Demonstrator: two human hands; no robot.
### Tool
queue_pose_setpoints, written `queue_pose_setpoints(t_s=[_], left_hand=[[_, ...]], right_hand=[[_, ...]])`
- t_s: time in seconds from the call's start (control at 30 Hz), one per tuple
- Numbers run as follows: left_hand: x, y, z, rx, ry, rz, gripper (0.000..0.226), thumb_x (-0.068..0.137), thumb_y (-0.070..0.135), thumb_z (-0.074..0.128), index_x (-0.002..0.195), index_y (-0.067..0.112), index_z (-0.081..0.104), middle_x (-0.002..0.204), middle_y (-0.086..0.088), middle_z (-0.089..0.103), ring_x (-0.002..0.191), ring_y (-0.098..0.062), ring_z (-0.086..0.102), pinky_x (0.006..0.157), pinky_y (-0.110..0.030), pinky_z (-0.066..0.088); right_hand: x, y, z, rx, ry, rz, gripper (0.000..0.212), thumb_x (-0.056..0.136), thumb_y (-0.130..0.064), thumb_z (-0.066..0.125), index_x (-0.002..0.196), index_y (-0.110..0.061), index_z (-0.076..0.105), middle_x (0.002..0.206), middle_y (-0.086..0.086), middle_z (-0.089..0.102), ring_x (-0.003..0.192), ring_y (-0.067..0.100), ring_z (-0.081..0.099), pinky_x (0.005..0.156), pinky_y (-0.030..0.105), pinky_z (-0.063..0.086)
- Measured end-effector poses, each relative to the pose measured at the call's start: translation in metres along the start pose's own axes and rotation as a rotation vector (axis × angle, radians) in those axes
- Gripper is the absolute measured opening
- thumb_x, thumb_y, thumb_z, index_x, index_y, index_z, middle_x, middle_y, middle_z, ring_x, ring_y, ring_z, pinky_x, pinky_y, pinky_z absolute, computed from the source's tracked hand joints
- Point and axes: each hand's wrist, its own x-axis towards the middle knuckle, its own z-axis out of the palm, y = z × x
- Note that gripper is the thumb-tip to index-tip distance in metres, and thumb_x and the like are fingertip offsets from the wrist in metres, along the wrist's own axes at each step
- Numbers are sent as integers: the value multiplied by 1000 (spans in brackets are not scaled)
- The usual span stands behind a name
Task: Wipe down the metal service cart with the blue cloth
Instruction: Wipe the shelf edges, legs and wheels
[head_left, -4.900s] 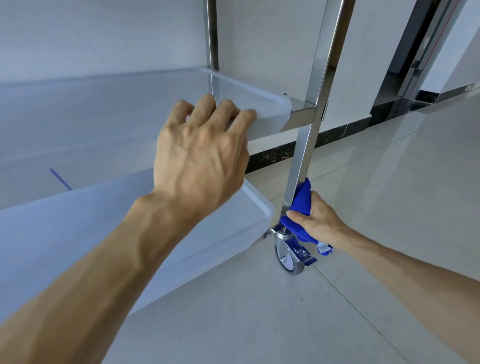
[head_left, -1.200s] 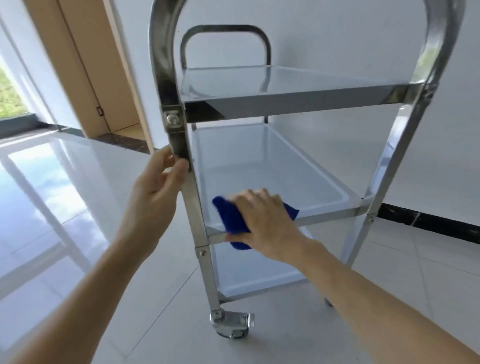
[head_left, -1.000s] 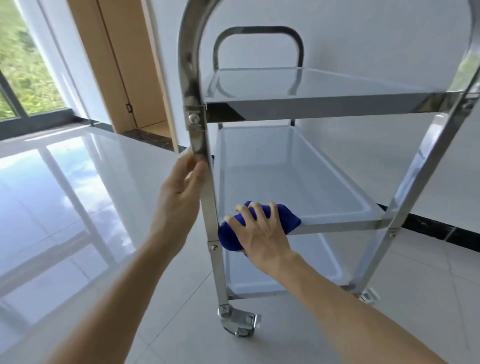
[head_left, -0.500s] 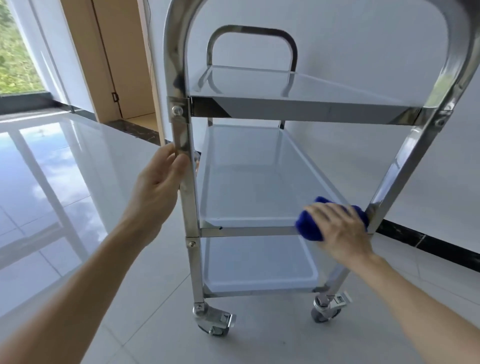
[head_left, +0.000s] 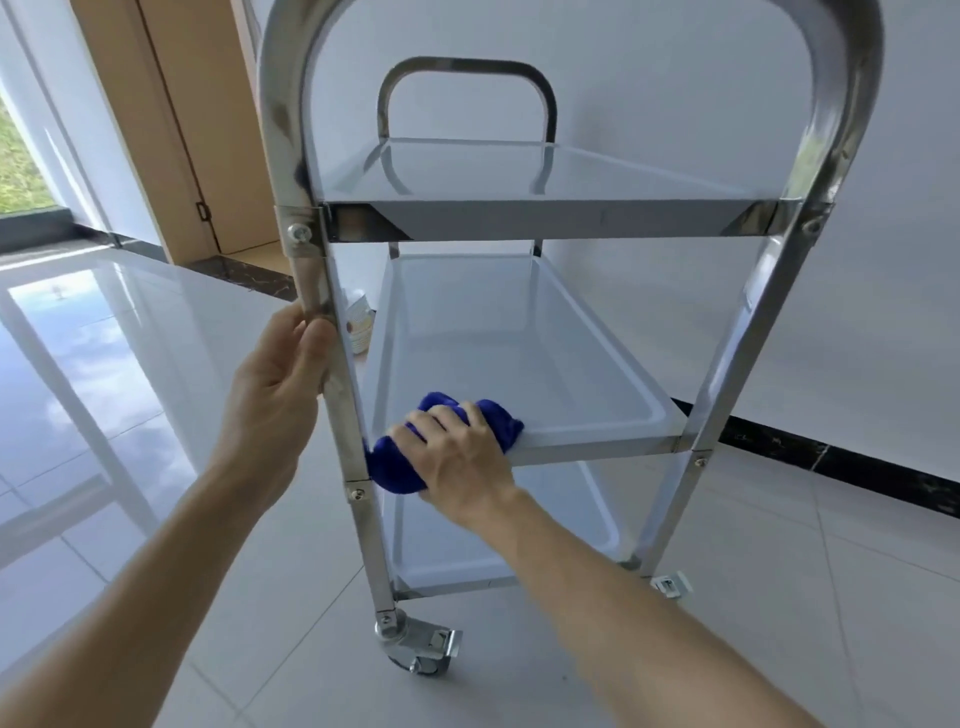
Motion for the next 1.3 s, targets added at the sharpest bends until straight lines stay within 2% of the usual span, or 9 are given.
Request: queue_pose_setpoints(t_s=[0.23,0.43,0.6,0.7,0.8,0.93,1.07,1.13,1.3], left_hand=[[6,-4,-5,-27,-52,6,21,104,26,44,116,21,60,82,18,66,78,-1,60,82,-37,46],[3,-6,1,-25,-41,9,25,102,30,45,120,20,60,88,18,66,85,-1,59,86,-36,44],[1,0,0,-31,-34,-25,29,101,28,45,123,17,61,95,12,68,93,-8,60,93,-39,45],[1,8,1,-54,-33,-51,27,98,28,48,118,21,64,97,10,70,94,-9,62,92,-38,47],[1,12,-1,-56,-23,-73,35,92,35,51,122,24,64,106,9,72,99,-4,64,89,-33,48],[0,10,-1,-54,-4,-61,30,91,38,53,118,36,67,111,10,72,100,1,65,86,-26,47],[0,10,3,-70,10,-50,26,91,37,54,112,43,68,111,12,72,100,2,64,80,-12,48],[1,12,3,-79,13,-57,26,91,36,54,111,42,69,111,13,72,99,3,65,78,-6,46],[3,11,4,-116,24,-81,29,90,35,53,114,37,69,112,16,72,103,5,63,81,-17,49]], right_hand=[[-77,127,2,-24,-58,234,64,66,-30,76,127,-29,54,135,-9,56,123,24,53,100,43,38],[-100,165,2,-38,-191,335,66,79,-29,74,138,-28,43,144,-8,45,132,21,41,110,43,27],[-96,155,-25,423,-107,437,53,80,-39,79,121,-39,46,121,-19,57,110,10,54,95,33,38],[-90,136,-68,911,91,574,58,74,-39,86,106,-55,41,108,-19,60,91,2,61,68,19,46],[-78,113,-118,1095,346,559,60,64,-55,84,105,-60,40,98,-17,64,85,1,66,59,15,50],[-57,88,-190,934,674,263,54,74,-61,78,112,-61,39,103,-29,62,93,-8,62,70,2,45],[-10,88,-242,231,896,109,56,86,-71,54,130,-36,44,118,-6,51,98,20,52,81,35,43],[17,87,-249,23,799,182,68,81,-78,49,129,-30,46,121,4,52,101,31,51,80,45,41],[51,84,-215,-99,112,173,85,74,-89,37,138,-34,31,134,1,47,117,27,48,94,50,40]])
